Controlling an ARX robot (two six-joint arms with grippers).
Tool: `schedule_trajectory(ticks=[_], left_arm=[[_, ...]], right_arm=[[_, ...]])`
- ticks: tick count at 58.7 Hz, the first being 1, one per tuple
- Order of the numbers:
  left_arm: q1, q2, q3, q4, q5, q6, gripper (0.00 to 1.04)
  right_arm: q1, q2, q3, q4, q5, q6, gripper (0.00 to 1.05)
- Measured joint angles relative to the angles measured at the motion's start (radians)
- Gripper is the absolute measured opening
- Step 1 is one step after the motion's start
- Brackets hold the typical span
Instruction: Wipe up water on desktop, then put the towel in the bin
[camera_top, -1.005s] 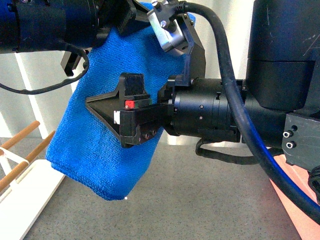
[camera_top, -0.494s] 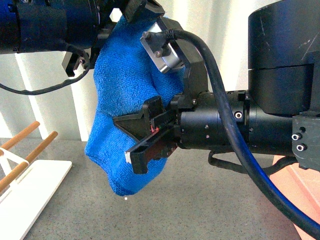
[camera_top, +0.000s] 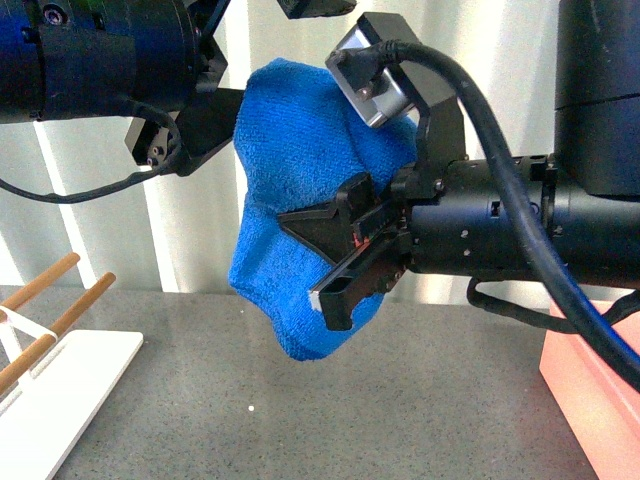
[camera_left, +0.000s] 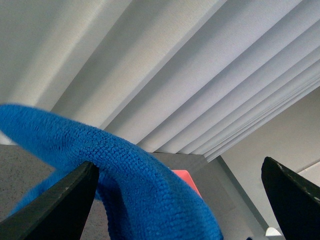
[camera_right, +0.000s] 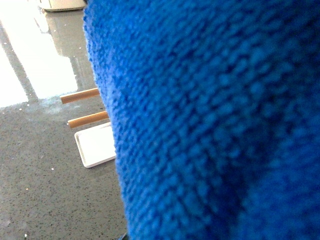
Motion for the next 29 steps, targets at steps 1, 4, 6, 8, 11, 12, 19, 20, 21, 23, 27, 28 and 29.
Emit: schedule_trajectory(ticks=[1, 4, 6, 8, 11, 12, 19, 20, 21, 23, 27, 28, 29], left_arm=[[0.0, 0.0, 0.0, 0.0, 0.0, 0.0, 0.98], [0.0, 0.0, 0.0, 0.0, 0.0, 0.0, 0.98], [0.0, 0.0, 0.0, 0.0, 0.0, 0.0, 0.98], [0.0, 0.0, 0.0, 0.0, 0.0, 0.0, 0.98], [0.0, 0.0, 0.0, 0.0, 0.0, 0.0, 0.98], [0.0, 0.0, 0.0, 0.0, 0.0, 0.0, 0.98], [0.0, 0.0, 0.0, 0.0, 0.0, 0.0, 0.98], [0.0, 0.0, 0.0, 0.0, 0.0, 0.0, 0.98], [0.0, 0.0, 0.0, 0.0, 0.0, 0.0, 0.98], [0.0, 0.0, 0.0, 0.0, 0.0, 0.0, 0.98], [0.0, 0.0, 0.0, 0.0, 0.0, 0.0, 0.98], [0.0, 0.0, 0.0, 0.0, 0.0, 0.0, 0.98], [0.0, 0.0, 0.0, 0.0, 0.0, 0.0, 0.98]], right_arm=[[-0.002, -0.002, 0.0, -0.001, 0.0, -0.002, 0.07], [-0.008, -0.008, -0.001, -0.003, 0.002, -0.002, 0.07], [-0.012, -0.012, -0.002, -0.003, 0.002, -0.002, 0.07], [-0.014, -0.014, -0.004, -0.003, 0.001, -0.001, 0.07], [-0.02, -0.021, -0.008, -0.003, 0.001, -0.001, 0.07], [-0.021, -0.023, -0.01, -0.004, 0.001, -0.001, 0.07], [-0.031, -0.046, -0.022, -0.021, -0.002, -0.009, 0.07], [-0.031, -0.049, -0.023, -0.024, -0.002, -0.01, 0.07], [-0.034, -0.053, -0.023, -0.028, -0.002, -0.011, 0.07], [-0.036, -0.058, -0.023, -0.031, -0.002, -0.013, 0.06], [-0.043, -0.071, -0.023, -0.038, -0.002, -0.015, 0.06], [-0.046, -0.075, -0.023, -0.04, -0.002, -0.015, 0.06], [-0.047, -0.077, -0.023, -0.04, -0.002, -0.015, 0.06]])
